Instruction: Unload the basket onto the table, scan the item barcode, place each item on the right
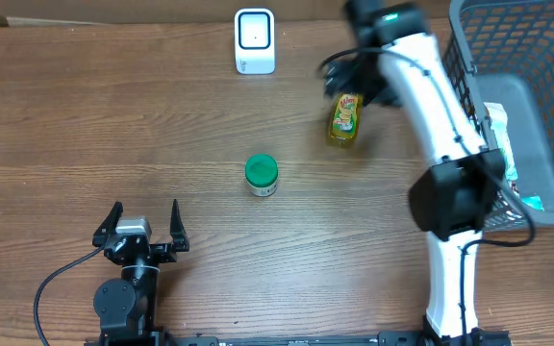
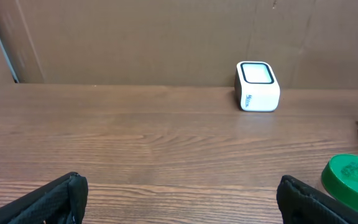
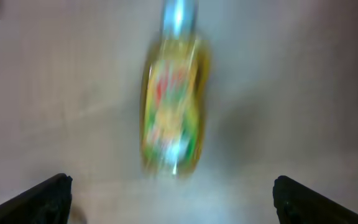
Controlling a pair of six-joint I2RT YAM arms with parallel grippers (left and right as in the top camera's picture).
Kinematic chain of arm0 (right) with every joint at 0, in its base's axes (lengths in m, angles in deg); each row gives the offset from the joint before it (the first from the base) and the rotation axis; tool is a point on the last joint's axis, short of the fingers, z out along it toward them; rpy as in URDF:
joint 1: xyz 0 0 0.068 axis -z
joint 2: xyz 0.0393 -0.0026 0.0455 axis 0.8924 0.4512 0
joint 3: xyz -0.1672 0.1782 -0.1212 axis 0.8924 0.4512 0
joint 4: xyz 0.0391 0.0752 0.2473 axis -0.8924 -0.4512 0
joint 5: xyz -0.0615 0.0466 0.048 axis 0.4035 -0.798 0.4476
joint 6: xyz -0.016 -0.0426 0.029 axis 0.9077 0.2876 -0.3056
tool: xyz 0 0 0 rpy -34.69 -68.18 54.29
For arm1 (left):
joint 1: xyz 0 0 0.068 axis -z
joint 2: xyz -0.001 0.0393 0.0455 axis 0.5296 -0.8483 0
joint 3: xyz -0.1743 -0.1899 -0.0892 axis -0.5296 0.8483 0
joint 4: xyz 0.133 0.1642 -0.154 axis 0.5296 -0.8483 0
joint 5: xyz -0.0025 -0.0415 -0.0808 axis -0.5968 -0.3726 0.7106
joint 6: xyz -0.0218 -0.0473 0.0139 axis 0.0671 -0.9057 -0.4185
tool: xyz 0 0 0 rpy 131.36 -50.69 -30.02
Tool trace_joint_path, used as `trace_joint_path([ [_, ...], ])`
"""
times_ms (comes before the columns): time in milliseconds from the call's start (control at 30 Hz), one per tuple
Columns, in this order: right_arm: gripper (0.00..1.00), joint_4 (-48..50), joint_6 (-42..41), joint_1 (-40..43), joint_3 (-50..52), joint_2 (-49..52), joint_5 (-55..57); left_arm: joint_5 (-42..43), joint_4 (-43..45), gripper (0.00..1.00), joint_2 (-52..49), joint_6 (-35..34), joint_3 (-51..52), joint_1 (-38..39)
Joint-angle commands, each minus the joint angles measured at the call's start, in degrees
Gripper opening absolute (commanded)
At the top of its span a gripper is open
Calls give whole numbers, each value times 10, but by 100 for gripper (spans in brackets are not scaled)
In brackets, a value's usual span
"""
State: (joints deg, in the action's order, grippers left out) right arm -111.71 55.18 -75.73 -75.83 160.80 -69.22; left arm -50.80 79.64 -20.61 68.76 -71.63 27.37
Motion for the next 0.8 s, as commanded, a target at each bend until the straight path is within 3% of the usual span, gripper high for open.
trace_joint_path([
  [0, 99, 49, 49, 18, 3, 17, -43, -3, 0, 100, 5, 1, 2, -3],
  [333, 91, 196, 48, 18, 3, 51, -6, -3, 0, 100, 5, 1, 2, -3],
  [600, 88, 229, 31, 13, 3, 109, 37, -3, 0, 100, 5, 0, 2, -3],
  [767, 77, 227, 31, 13, 3, 137, 37, -3, 0, 99, 5, 1, 2, -3],
])
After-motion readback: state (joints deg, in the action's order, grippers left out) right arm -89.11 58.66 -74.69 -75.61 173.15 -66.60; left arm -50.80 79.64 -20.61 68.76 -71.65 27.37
